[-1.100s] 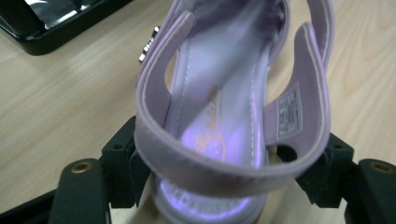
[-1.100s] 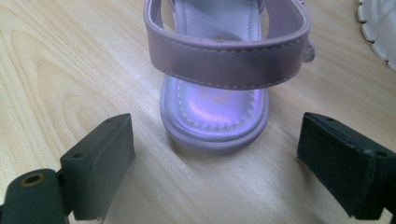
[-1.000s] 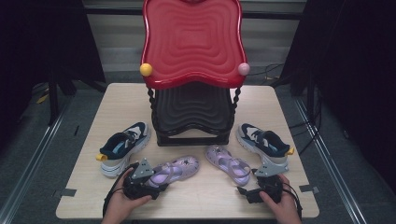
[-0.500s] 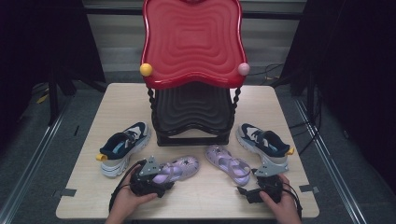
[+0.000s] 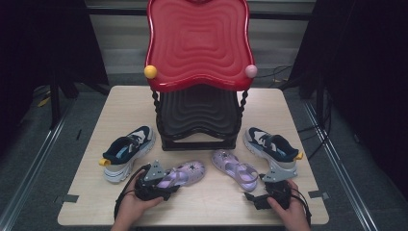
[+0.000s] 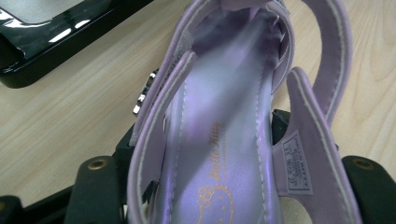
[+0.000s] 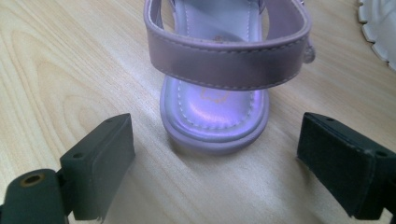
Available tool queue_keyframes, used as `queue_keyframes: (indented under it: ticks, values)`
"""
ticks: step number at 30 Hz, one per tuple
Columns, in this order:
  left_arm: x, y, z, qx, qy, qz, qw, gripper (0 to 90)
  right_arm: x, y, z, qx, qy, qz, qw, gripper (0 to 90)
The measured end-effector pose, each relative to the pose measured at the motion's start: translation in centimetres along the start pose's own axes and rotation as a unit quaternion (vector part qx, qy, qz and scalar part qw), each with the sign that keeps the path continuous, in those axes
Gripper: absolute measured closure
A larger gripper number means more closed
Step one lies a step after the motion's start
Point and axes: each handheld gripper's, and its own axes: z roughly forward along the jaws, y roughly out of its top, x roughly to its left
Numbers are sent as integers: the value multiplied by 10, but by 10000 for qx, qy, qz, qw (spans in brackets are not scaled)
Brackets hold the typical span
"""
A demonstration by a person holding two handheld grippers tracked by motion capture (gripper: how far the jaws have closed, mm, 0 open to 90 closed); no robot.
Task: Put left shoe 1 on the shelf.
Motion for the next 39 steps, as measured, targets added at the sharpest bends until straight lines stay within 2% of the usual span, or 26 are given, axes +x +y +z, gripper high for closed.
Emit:
queue_keyframes:
  ticks: [3, 5, 8, 10, 12, 14, 18, 20, 25, 27, 32, 33, 35, 37, 39]
  values:
    - [-3, 1, -1, -7, 48, -101, 9999, 369, 0, 0, 0, -3, 2, -8, 10000, 103]
    - [-5, 3, -3, 64, 174, -16, 9998, 371, 0, 0, 0, -3, 4, -9, 10000, 103]
    - [-7, 5, -9, -49, 233, -154, 9996, 372, 0, 0, 0, -4, 7, -11, 10000, 103]
    - [-9, 8, -16, -91, 336, -176, 9992, 373, 0, 0, 0, -3, 6, -14, 10000, 103]
    - [-11, 12, -23, -204, 425, -249, 9986, 373, 0, 0, 0, -4, 7, -12, 10000, 104]
    - [-12, 16, -30, -338, 512, -394, 9973, 373, 0, 0, 0, 5, 6, -1, 10000, 104]
    - [-14, 25, -43, -535, 726, -540, 9945, 374, 0, 0, 0, 5, 4, -1, 10000, 103]
    - [-16, 31, -48, -629, 855, -667, 9921, 374, 0, 0, 0, 5, 6, -1, 10000, 103]
    - [-21, 44, -56, -837, 1183, -734, 9867, 374, 0, 0, 0, 4, 5, 1, 10000, 103]
    - [-20, 49, -57, -953, 1252, -879, 9836, 374, 0, 0, 0, 4, 5, 0, 10000, 104]
    - [-17, 65, -54, -1230, 1601, -1128, 9729, 375, 0, 0, 0, 4, 5, -1, 10000, 103]
    - [-17, 67, -54, -1251, 1645, -1134, 9718, 375, 0, 0, 0, 4, 5, -1, 10000, 103]
    - [-17, 73, -53, -1321, 1786, -1184, 9678, 374, 0, 0, 0, 4, 5, 0, 10000, 103]
    - [-16, 79, -51, -1357, 1852, -1214, 9657, 374, 0, 0, 0, 7, 5, 6, 10000, 104]
    - [-15, 85, -48, -1403, 1983, -1255, 9619, 374, 0, 0, 0, 7, 5, 6, 10000, 104]
